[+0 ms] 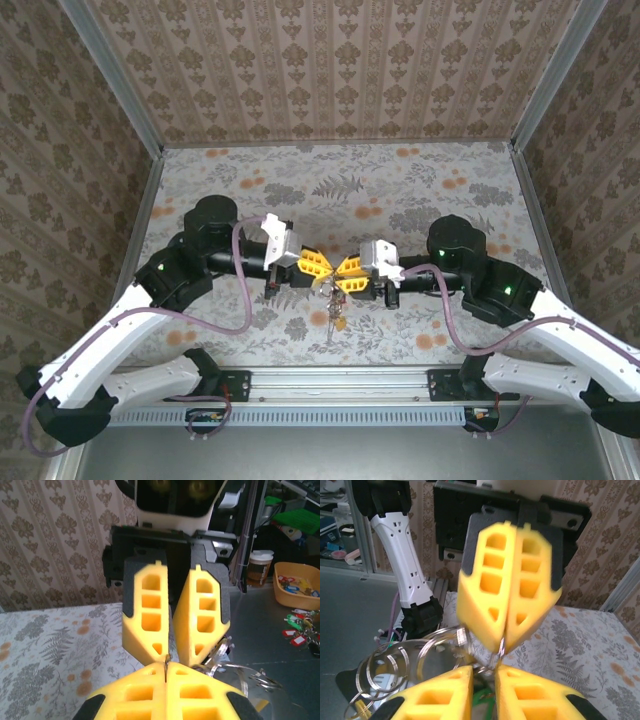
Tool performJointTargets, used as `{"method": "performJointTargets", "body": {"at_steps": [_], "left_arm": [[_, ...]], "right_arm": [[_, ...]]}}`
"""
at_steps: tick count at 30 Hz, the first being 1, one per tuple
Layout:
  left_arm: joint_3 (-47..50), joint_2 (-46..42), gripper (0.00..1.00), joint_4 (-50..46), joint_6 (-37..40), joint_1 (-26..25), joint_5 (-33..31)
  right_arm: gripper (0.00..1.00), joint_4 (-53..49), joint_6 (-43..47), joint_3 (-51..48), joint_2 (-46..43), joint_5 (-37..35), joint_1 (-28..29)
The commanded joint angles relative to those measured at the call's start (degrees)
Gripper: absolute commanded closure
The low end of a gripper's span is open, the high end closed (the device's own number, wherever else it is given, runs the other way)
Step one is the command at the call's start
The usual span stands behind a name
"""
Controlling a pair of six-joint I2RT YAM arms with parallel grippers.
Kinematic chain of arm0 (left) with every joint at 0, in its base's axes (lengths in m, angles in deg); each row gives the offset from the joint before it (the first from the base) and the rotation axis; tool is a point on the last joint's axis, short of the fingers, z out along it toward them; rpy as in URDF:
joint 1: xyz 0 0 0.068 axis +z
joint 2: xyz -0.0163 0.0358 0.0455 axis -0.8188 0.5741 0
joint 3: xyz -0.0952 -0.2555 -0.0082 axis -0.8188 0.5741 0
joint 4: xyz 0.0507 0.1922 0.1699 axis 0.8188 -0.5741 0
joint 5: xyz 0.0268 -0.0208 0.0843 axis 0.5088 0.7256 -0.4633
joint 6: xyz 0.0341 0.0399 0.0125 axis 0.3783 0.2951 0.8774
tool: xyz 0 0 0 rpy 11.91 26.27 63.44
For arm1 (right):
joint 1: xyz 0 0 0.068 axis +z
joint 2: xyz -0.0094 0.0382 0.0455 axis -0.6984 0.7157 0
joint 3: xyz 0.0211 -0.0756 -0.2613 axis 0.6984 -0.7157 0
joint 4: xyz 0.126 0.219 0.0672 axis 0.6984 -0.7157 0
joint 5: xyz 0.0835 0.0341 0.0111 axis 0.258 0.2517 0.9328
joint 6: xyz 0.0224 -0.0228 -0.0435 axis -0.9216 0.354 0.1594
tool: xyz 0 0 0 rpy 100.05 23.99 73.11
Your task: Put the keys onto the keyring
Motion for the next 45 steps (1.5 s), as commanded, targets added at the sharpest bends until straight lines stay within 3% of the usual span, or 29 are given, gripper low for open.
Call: {"method": "performJointTargets", "body": {"at_steps": [1, 35, 41, 45], "left_arm": [[-0.8, -1.0, 1.0, 7.3, -2.7, 1.0, 3.0], [-0.3, 1.5, 1.0, 15.3, -10.9, 1.8, 8.4], [0.0, 0.9, 1.0, 15.0, -10.9, 2.2, 7.6], [0.1, -0.2, 1.0, 11.5, -9.0, 3.4, 2.6]], "right_arm": [[0.79, -1.2, 0.4, -1.9, -1.5, 1.2, 0.3], [0.82, 13.4, -3.2, -7.5, -2.5, 6.2, 0.3], [0.82, 12.7, -3.2, -7.6, -3.0, 5.4, 0.3], [0.8, 10.7, -3.5, -8.0, -3.7, 0.9, 0.2]]}}
